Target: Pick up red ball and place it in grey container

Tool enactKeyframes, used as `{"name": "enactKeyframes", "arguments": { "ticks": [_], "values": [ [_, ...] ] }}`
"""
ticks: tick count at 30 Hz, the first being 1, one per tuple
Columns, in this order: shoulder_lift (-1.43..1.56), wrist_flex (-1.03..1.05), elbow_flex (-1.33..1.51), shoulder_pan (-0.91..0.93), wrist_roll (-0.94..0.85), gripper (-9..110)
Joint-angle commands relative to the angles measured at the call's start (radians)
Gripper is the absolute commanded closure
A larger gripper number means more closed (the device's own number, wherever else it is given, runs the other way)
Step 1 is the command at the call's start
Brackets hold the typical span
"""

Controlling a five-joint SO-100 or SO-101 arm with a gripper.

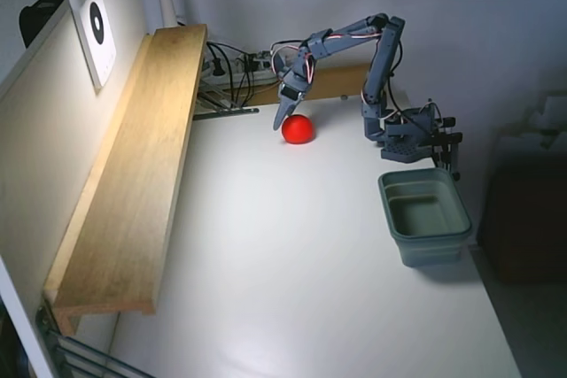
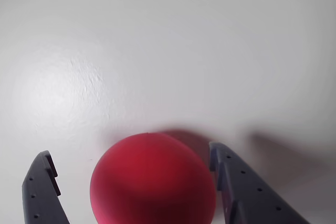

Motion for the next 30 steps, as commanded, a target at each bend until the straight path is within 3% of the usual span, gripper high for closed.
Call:
{"name": "enactKeyframes", "arguments": {
  "ticks": [1, 10, 30],
  "values": [
    [0.027, -0.023, 0.013, 0.023, 0.002, 63],
    [0.017, -0.070, 0.050, 0.023, 0.002, 63],
    [0.337, 0.073, 0.226, 0.023, 0.002, 63]
  ]
}}
